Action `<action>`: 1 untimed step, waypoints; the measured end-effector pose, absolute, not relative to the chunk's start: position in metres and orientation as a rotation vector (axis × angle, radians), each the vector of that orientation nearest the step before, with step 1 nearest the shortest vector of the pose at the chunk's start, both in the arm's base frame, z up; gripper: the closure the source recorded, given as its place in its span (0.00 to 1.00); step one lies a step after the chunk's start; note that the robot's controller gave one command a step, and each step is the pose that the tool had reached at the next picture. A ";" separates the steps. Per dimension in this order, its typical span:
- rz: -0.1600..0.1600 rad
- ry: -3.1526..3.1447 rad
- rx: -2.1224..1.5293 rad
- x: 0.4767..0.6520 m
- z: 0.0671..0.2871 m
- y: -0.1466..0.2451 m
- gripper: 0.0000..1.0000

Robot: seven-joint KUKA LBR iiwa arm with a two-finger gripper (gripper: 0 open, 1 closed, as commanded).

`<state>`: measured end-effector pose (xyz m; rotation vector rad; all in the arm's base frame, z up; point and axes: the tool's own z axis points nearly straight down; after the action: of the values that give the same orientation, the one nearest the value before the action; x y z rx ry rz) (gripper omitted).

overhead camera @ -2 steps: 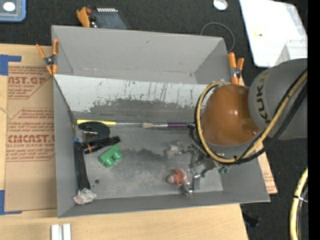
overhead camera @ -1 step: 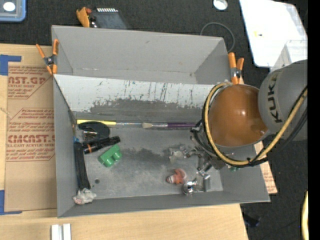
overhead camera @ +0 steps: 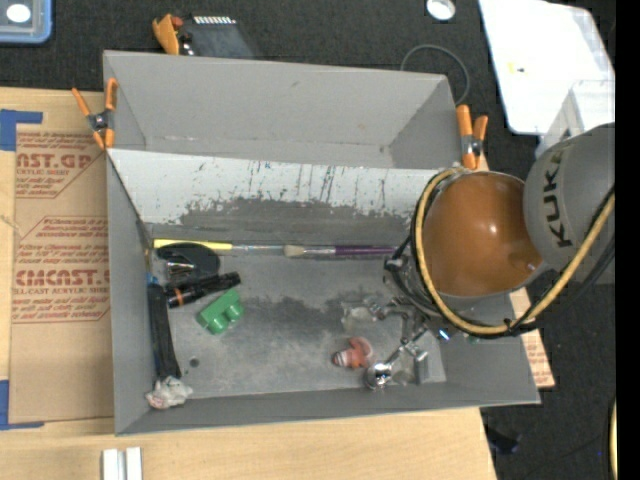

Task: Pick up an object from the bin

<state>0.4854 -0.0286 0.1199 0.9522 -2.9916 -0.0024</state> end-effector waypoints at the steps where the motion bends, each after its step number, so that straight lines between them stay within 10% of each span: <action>1: -0.002 -2.721 1.572 0.487 0.079 -0.031 0.00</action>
Offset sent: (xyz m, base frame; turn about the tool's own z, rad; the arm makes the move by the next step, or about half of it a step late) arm 0.0099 -0.0984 -0.0499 -0.4558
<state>0.4871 -0.0309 0.0792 1.5725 -2.7206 -0.0018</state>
